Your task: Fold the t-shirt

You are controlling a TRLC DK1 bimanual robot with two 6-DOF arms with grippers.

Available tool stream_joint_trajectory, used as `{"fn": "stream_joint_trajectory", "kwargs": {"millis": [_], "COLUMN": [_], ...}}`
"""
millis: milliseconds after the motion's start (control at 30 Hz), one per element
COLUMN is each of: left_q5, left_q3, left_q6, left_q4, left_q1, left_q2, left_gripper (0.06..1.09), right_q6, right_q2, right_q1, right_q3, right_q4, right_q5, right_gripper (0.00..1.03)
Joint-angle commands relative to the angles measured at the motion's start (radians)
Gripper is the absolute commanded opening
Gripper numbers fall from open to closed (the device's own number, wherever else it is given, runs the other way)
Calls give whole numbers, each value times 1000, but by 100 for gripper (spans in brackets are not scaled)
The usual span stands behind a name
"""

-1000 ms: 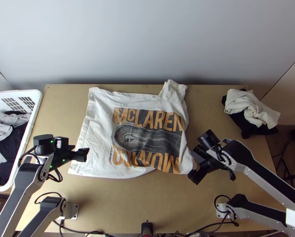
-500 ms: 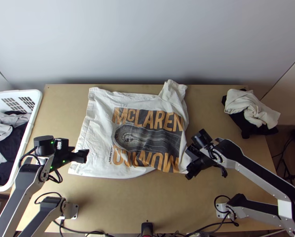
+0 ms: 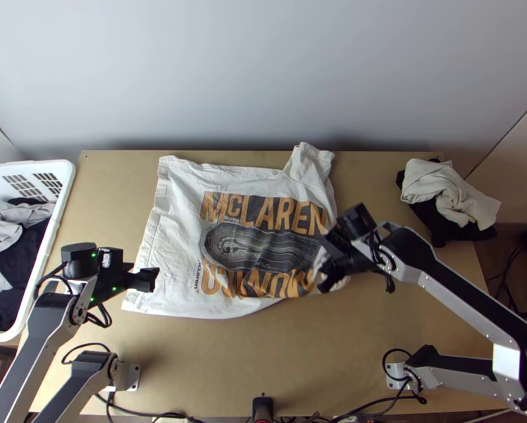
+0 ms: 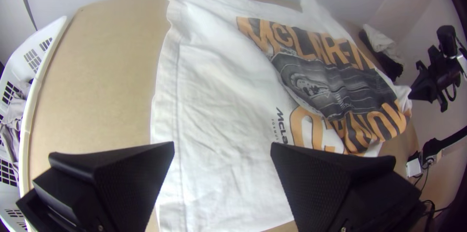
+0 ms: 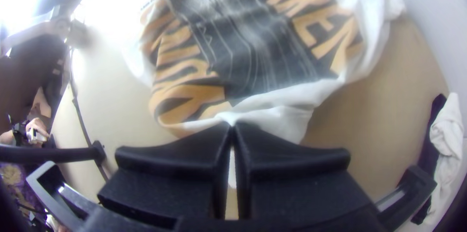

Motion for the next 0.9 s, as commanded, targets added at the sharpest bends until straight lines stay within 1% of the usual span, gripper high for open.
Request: {"fn": "stream_joint_trajectory", "kwargs": {"millis": [0,167,367,433,567,600,667,700,733,800,867], "left_q5": [-2,-7,-10,-12,-10,-10,-10,-10,-10,-10,-10], "left_q3": [-11,-23,-23,-24,-35,-35,-38,-40,-41,-41,-38], "left_q6": [27,31,31,31,31,31,31,30,30,27,25], "left_q4": [-24,-29,-46,-53,-55,-53,-47,-44,-41,-32,-26], "left_q1": [9,9,10,12,15,15,15,15,15,14,14], "left_q2": [-8,-9,-21,-31,-40,-38,-37,-34,-32,-29,-29], "left_gripper": [102,102,102,102,102,102,102,102,102,102,102], "right_q6": [19,20,32,51,55,55,57,60,66,78,86], "right_q2": [106,254,496,563,659,680,709,714,712,680,622], "right_q1": [1,20,26,29,35,33,23,18,12,-5,-29], "right_q3": [219,363,512,531,524,523,521,520,520,521,523], "right_q4": [88,202,257,285,311,312,311,311,311,302,288], "right_q5": [0,0,1,1,0,0,0,0,0,0,0], "right_gripper": [3,3,3,3,3,8,22,31,45,61,84]}}
